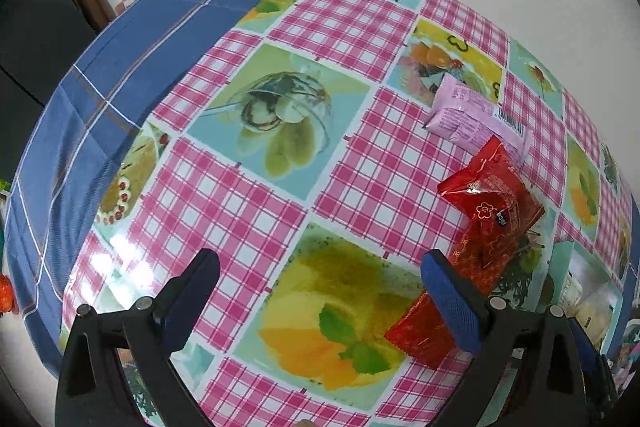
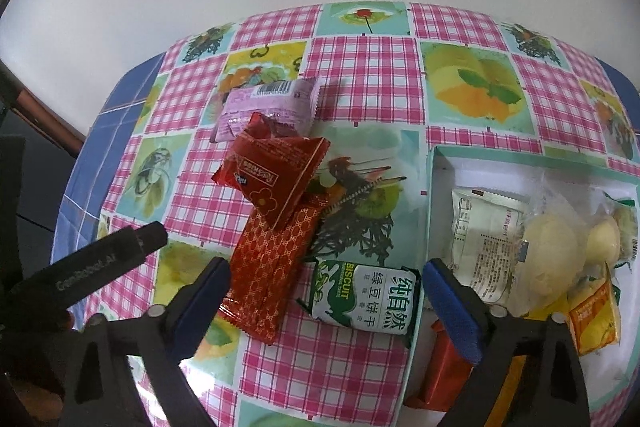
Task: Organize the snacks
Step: 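Grasp the red gold-patterned pack with the left tool while the right tool grasps the green BISCUIT pack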
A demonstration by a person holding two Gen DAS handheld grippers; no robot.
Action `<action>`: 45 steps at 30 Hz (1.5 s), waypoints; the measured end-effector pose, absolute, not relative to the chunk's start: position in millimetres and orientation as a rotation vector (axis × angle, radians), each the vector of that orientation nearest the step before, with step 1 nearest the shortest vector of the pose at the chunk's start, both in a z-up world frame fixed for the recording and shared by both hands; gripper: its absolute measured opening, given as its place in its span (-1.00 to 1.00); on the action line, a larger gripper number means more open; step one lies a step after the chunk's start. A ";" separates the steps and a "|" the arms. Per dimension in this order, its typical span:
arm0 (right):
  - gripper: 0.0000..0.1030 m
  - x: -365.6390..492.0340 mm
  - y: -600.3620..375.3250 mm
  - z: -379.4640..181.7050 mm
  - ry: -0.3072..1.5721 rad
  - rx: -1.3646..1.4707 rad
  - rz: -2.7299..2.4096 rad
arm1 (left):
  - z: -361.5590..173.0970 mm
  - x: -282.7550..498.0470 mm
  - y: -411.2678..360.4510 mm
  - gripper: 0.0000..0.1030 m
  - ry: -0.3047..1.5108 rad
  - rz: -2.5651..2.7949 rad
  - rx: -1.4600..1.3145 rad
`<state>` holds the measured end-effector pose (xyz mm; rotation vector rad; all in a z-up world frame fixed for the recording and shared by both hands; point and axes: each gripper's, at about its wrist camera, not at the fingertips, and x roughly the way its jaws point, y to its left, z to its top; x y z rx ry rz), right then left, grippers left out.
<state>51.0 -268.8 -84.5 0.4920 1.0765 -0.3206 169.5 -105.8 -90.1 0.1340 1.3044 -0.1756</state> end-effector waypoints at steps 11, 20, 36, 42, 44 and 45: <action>0.22 48.6 -281.3 -97.5 1.138 0.531 -0.351 | -104.2 168.3 -128.7 0.95 1.339 -0.284 0.183; 0.16 50.0 -278.0 -104.7 1.180 0.509 -0.362 | -121.7 168.8 -158.4 0.95 1.397 -0.420 0.197; 0.16 46.7 -275.7 -106.0 1.189 0.505 -0.346 | -142.1 146.7 -237.4 0.95 1.377 -0.524 0.344; 0.06 47.0 -274.3 -106.7 1.201 0.476 -0.354 | -145.2 145.5 -261.4 0.95 1.341 -0.533 0.420; 0.06 46.3 -275.3 -106.8 1.198 0.484 -0.352 | -147.1 146.5 -264.8 0.95 1.325 -0.510 0.438; 0.06 46.1 -275.3 -106.9 1.197 0.487 -0.351 | -148.9 148.0 -264.1 0.95 1.322 -0.495 0.440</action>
